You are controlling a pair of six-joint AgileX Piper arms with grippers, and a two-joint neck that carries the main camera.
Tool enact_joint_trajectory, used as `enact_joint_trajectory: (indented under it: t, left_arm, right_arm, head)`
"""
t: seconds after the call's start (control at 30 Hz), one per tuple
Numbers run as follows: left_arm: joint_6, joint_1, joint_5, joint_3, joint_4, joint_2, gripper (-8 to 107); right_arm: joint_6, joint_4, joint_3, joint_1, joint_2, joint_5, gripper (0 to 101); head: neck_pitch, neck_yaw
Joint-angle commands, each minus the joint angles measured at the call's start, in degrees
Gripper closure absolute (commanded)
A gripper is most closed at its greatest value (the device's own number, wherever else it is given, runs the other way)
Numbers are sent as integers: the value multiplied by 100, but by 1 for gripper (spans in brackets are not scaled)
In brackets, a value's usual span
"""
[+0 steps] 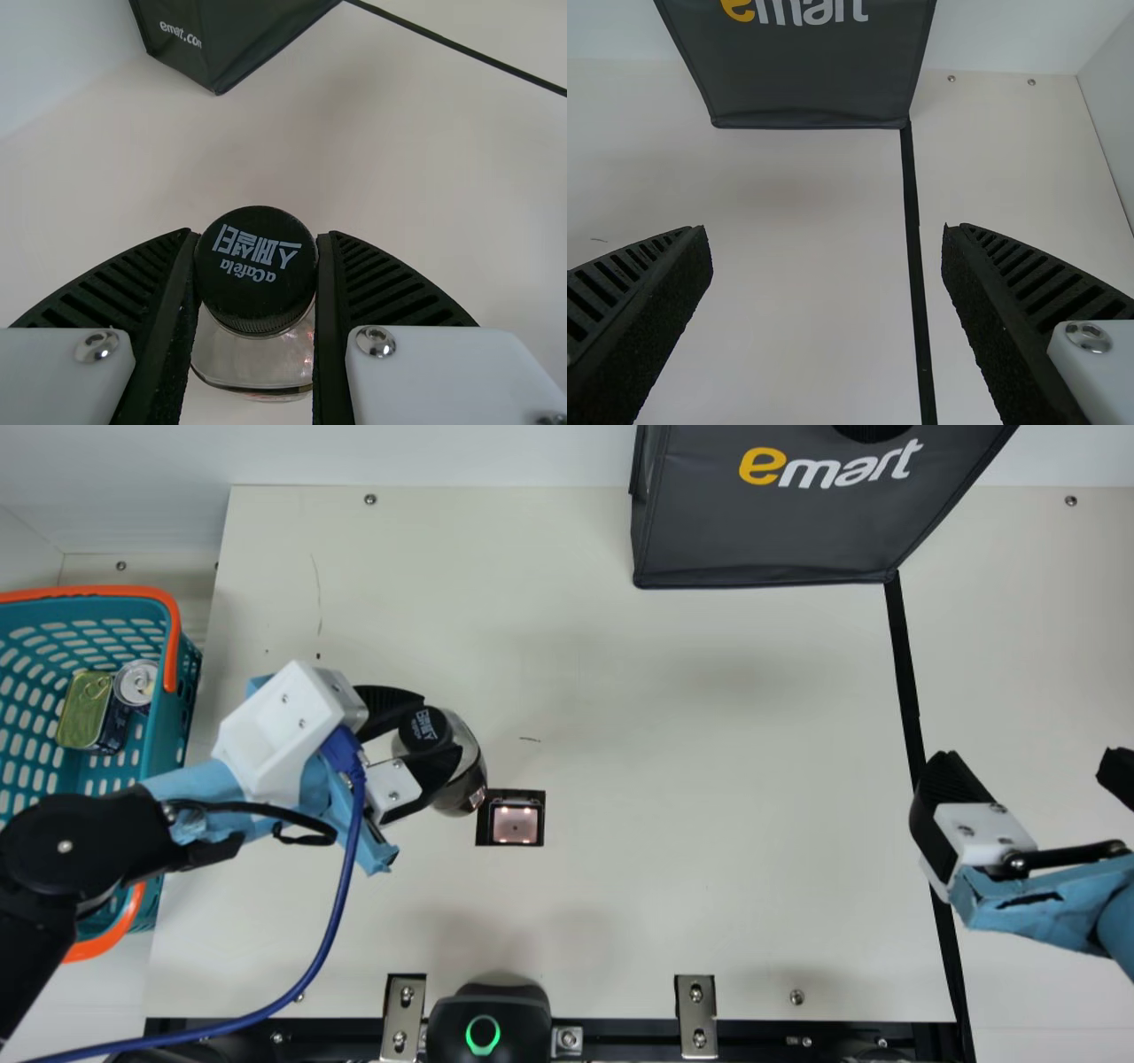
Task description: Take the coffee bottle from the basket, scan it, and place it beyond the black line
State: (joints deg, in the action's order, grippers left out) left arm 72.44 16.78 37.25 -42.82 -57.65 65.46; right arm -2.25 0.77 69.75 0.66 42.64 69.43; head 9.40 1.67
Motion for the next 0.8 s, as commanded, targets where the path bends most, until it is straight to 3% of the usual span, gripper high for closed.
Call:
enact_joint_trajectory:
  t: [0.0,0.77]
  left_arm:
    - [-57,79,-68,-33,-4,25,89]
    - [-935,1584,-1161,-1029,378,942,89]
  right_arm:
    - [0,0,0,0,0,0,10]
    - [0,0,0,0,0,6,10]
  head:
    - [-148,-9]
    - [-148,-9]
